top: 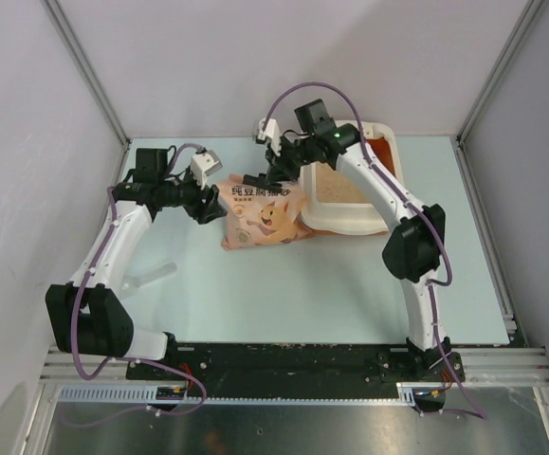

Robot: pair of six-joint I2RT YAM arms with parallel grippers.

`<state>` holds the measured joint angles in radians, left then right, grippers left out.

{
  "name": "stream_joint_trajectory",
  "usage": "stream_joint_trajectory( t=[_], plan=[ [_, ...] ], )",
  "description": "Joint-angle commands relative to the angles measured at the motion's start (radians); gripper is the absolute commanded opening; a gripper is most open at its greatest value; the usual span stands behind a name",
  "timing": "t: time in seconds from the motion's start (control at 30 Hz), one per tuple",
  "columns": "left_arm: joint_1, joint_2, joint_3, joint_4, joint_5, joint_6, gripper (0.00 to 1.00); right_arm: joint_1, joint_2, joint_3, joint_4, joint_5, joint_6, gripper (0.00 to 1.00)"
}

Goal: Fill the litter box with clean litter

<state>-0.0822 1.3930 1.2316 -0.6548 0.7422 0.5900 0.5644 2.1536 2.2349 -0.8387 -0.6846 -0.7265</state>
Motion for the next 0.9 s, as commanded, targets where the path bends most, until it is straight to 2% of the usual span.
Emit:
stream_joint_trajectory(
  t=[0.0, 0.1, 0.2, 0.23, 0.33, 0.37, 0.43, 0.47, 0.5, 0.6, 0.87],
  plan=[
    [-0.002, 0.001, 0.003, 0.034, 0.049, -0.044, 0.67, -0.031, -0.188, -0.043, 0.086, -0.056, 0.079, 0.0],
    [-0.002, 0.011, 0.012, 0.035, 0.052, -0.05, 0.66, -0.055, -0.291, -0.118, -0.023, -0.078, 0.027, 0.0],
    [-0.005, 0.023, 0.025, 0.037, 0.043, -0.05, 0.67, -0.087, -0.409, -0.286, -0.166, -0.079, -0.08, 0.0],
    [-0.005, 0.027, 0.032, 0.038, 0.031, -0.056, 0.7, -0.096, -0.444, -0.347, -0.222, -0.078, -0.143, 0.0],
    [-0.016, 0.046, 0.051, 0.046, -0.006, -0.067, 0.77, -0.141, -0.588, -0.625, -0.252, -0.056, -0.192, 0.0],
    [-0.017, 0.047, 0.055, 0.052, -0.012, -0.07, 0.78, -0.164, -0.619, -0.762, -0.25, -0.056, -0.212, 0.0],
    [-0.028, 0.058, 0.068, 0.055, -0.029, -0.082, 0.81, -0.184, -0.685, -0.857, -0.281, -0.056, -0.241, 0.0],
    [-0.031, 0.06, 0.071, 0.058, -0.035, -0.085, 0.85, -0.19, -0.695, -0.901, -0.301, -0.053, -0.285, 0.0],
    [-0.039, 0.064, 0.074, 0.06, -0.041, -0.087, 1.0, -0.201, -0.699, -0.96, -0.322, -0.053, -0.303, 0.0],
    [-0.048, 0.077, 0.086, 0.057, -0.06, -0.098, 1.0, -0.244, -0.692, -1.058, -0.362, -0.052, -0.335, 0.0],
    [-0.056, 0.103, 0.124, 0.057, -0.058, -0.099, 1.0, -0.4, -0.552, -1.158, -0.393, -0.044, -0.415, 0.0]
  ],
)
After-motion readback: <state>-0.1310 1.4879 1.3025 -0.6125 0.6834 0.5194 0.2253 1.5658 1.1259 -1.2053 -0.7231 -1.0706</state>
